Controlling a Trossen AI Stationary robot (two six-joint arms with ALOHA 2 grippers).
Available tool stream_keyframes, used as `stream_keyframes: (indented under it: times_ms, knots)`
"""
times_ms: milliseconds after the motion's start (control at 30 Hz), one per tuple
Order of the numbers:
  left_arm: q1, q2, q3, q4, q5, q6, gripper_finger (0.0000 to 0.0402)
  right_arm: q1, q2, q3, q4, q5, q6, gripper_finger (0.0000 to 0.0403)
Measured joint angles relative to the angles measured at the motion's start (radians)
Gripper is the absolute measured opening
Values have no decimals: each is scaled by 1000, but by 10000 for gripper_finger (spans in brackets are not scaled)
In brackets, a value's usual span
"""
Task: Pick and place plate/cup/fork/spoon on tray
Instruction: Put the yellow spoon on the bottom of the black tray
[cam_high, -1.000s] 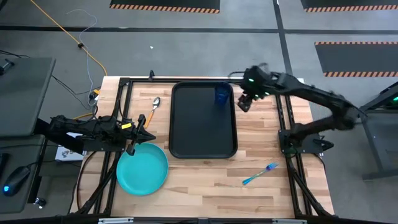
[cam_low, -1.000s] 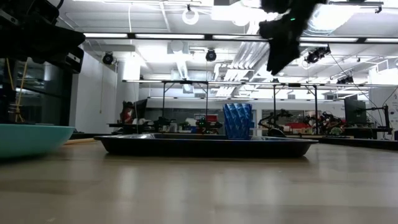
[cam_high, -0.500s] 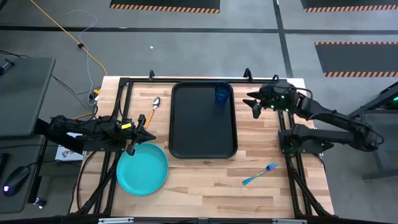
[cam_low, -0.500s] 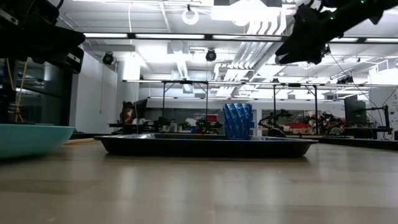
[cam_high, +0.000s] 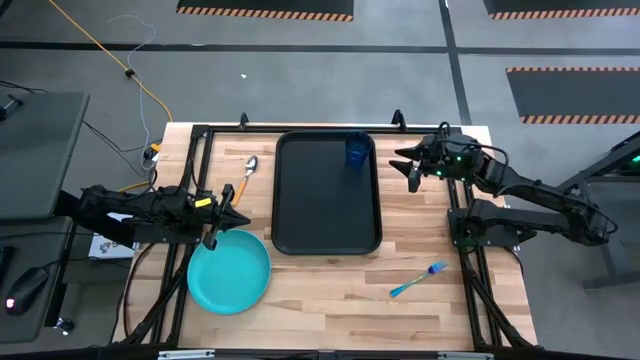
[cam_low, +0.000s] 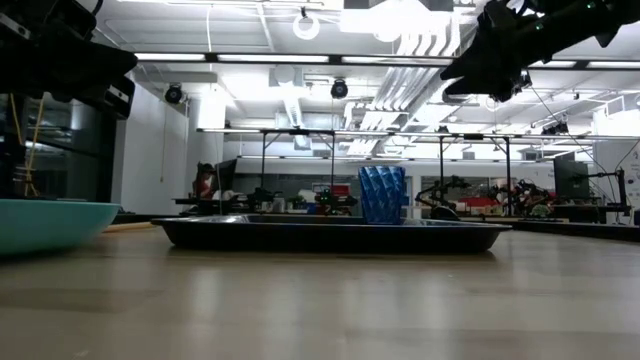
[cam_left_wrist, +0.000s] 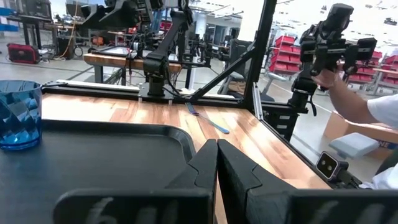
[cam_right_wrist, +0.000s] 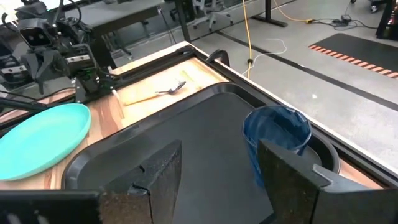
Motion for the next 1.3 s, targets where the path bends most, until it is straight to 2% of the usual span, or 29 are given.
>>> stream_keyframes:
  times_ms: [67, 133, 233, 333, 433, 500, 600, 800, 933, 1033, 1167, 1300]
  knots:
    - [0, 0, 0, 44, -54, 22, 3, 0, 0, 0, -2, 0, 1, 200]
    - [0, 0, 0, 115, -153, 40, 3, 0, 0, 0, -7, 0, 2, 200]
    - [0, 0, 0, 212, -201, 58, 3, 0, 0, 0, -8, 0, 2, 200]
    - [0, 0, 0, 321, -253, 160, 3, 0, 0, 0, -8, 0, 2, 200]
    - [0, 5, 1, 382, -372, 199, 4, 0, 0, 0, -8, 0, 2, 200]
    - [2, 23, 18, 348, -478, 167, 11, 0, 0, 0, -8, 4, -3, 200]
    - [12, 94, 78, 201, -628, 72, 37, 0, 0, 0, -8, 23, -5, 200]
    - [82, 339, 294, -125, -783, -75, 124, 0, 1, 0, -8, 34, -5, 200]
    - [186, 524, 467, -456, -789, -241, 178, 0, 1, 0, -8, 34, -5, 200]
    - [278, 661, 544, -651, -695, -397, 208, 0, 1, 0, -8, 34, -5, 200]
    - [383, 811, 559, -721, -561, -492, 229, 0, 1, 0, -8, 33, -5, 200]
    - [469, 936, 557, -726, -534, -563, 231, 0, 1, 0, -8, 32, -5, 200]
